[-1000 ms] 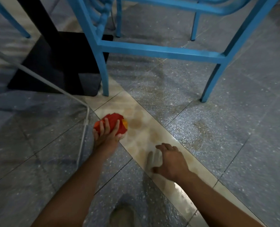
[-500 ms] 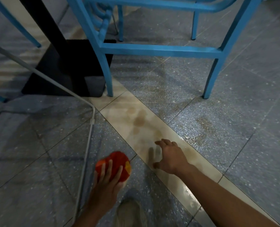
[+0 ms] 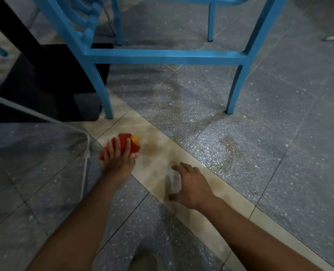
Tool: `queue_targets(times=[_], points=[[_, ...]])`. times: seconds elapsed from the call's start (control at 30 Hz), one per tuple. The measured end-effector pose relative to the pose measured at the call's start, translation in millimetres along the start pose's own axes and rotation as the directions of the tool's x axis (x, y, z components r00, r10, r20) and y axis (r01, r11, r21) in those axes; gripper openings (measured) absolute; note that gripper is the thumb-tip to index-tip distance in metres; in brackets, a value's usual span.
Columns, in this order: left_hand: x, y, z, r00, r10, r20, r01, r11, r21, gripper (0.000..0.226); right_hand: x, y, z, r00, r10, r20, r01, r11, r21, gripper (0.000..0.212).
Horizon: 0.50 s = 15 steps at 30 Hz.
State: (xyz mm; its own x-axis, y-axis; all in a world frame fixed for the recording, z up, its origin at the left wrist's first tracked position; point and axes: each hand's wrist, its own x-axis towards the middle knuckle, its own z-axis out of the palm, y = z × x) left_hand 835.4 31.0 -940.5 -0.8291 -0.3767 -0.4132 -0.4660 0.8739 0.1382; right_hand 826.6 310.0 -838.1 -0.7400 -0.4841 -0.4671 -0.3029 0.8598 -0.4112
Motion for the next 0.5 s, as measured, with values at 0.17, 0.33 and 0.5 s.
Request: queue_targets(times=[0.17, 0.33, 0.5], points=[[54.6, 61.1, -22.2, 0.989, 0.085, 0.125, -0.091, 0.995, 0.048, 0.076, 4.0, 17.2, -11.2, 0.999, 0.026, -0.042, -0.026, 1.000, -0.001, 0.109], [22.2, 70.2, -3.8, 0.938, 0.316, 0.140, -0.335, 0.932, 0.140, 0.067, -0.7, 28.4, -14.8, 0.997, 0.076, -0.008, -0.076, 0.997, -0.009, 0.112], [-98.1, -9.5, 49.8, 0.906, 0.396, 0.148, -0.420, 0.885, 0.203, 0.065, -5.1, 27.1, -13.7, 0.997, 0.078, 0.012, -0.077, 0.996, -0.037, 0.109]])
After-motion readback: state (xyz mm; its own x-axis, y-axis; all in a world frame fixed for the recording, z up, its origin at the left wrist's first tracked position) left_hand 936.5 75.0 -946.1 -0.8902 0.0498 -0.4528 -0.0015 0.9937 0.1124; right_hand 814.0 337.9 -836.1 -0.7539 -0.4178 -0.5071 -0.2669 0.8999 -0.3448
